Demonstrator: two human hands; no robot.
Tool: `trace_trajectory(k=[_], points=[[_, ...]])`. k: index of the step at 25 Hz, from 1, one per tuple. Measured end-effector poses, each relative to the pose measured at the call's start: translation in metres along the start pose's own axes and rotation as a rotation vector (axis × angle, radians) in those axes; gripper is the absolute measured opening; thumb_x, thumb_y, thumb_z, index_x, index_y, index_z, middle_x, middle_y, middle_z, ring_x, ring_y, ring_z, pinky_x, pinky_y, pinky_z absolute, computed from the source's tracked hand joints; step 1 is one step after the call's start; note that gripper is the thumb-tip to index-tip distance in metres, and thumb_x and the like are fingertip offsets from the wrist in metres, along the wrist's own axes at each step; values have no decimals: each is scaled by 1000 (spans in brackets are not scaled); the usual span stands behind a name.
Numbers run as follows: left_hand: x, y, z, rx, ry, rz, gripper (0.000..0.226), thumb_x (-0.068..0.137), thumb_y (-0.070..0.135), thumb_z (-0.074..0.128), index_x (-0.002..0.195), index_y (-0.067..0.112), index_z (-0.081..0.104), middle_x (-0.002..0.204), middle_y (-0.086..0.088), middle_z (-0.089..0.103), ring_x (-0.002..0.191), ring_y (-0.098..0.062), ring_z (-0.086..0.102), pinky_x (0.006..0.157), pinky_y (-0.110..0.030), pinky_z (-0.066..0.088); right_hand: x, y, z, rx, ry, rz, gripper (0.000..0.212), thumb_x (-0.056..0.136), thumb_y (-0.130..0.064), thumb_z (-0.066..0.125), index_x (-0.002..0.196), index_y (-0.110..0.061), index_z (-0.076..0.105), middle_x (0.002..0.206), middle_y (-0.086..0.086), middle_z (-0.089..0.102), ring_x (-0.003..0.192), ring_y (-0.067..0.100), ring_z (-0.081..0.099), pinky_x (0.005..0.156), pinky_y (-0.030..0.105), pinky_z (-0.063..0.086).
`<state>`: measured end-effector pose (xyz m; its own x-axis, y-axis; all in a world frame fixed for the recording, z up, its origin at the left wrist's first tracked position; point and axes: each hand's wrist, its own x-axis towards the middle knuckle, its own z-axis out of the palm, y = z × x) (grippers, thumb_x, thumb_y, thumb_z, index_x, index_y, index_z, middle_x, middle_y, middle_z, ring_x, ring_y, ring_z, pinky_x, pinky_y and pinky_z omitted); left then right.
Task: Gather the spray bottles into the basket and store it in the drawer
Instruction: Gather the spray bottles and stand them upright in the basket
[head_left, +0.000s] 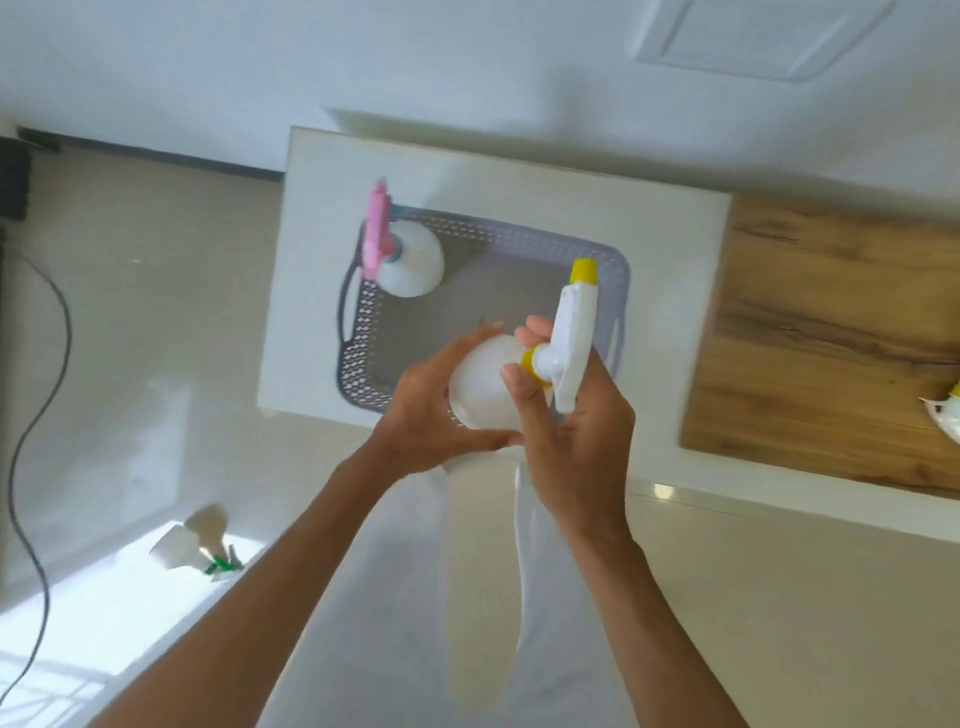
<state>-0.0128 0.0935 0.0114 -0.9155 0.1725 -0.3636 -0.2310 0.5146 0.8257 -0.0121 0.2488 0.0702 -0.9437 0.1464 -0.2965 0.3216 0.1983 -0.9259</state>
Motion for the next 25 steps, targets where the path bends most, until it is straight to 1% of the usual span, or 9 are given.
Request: trace_trajectory(k=[5, 8, 10, 13, 15, 17, 20, 23, 25], points=[[-39, -74, -44, 132, 213, 11, 101, 65, 60, 77, 147, 12, 43, 145, 6, 51, 127, -13, 55, 102, -25, 48, -41, 28, 98, -162, 56, -71, 31, 89, -19, 78, 118, -11, 71, 113, -18, 67, 103, -20, 58, 88, -1, 39], [-42, -100, -49, 170, 295, -29, 91, 67, 44, 86, 141, 5, 49, 140, -6, 58, 126, -21, 57, 102, -20, 44, -41, 46, 139, -217, 121, -89, 32, 89, -16, 78, 118, -5, 71, 113, -2, 74, 100, -3, 63, 88, -2, 40], [-38, -112, -50, 174, 296, -57, 86, 68, 35, 88, 139, 3, 51, 135, -10, 62, 122, -24, 60, 99, -22, 45, -35, 56, 158, -258, 140, -95, 32, 89, -14, 78, 118, -3, 71, 112, 5, 75, 99, 6, 64, 88, 0, 40], [-26, -122, -50, 169, 281, -84, 73, 72, 30, 86, 134, 3, 56, 128, -10, 66, 114, -26, 63, 91, -35, 54, -23, 69, 173, -302, 159, -95, 32, 88, -13, 79, 117, -1, 72, 104, 8, 75, 91, 1, 57, 83, -2, 39], [-18, -128, -52, 188, 254, -104, 69, 75, 28, 84, 134, 4, 56, 129, -11, 65, 113, -28, 64, 89, -38, 56, -15, 75, 181, -323, 167, -77, 31, 88, -15, 80, 115, -1, 72, 100, 7, 74, 87, 2, 56, 78, 5, 45], [-12, -134, -55, 225, 215, -108, 68, 78, 25, 82, 137, 4, 54, 136, -12, 60, 116, -30, 63, 92, -43, 55, -9, 79, 187, -336, 166, -65, 29, 89, -18, 79, 112, -2, 72, 97, 8, 74, 85, 12, 60, 76, 22, 51], [-10, -134, -58, 275, 172, -123, 65, 84, 22, 77, 141, 5, 50, 147, -11, 52, 109, -33, 67, 89, -46, 56, -5, 80, 194, -341, 152, -70, 31, 89, -20, 79, 113, -2, 72, 101, 9, 75, 91, 23, 68, 79, 35, 56], [-13, -132, -61, 315, 167, -101, 60, 86, 21, 74, 139, 3, 52, 147, -13, 51, 115, -36, 65, 87, -50, 57, -9, 79, 195, -335, 140, -79, 34, 87, -20, 81, 115, -3, 72, 105, 10, 75, 97, 22, 68, 82, 39, 60], [-14, -132, -63, 338, 157, -98, 55, 89, 22, 71, 139, 4, 54, 148, -10, 51, 121, -34, 62, 86, -49, 57, -11, 80, 196, -354, 114, -94, 36, 86, -18, 82, 117, -2, 72, 108, 10, 75, 99, 17, 66, 84, 31, 58]])
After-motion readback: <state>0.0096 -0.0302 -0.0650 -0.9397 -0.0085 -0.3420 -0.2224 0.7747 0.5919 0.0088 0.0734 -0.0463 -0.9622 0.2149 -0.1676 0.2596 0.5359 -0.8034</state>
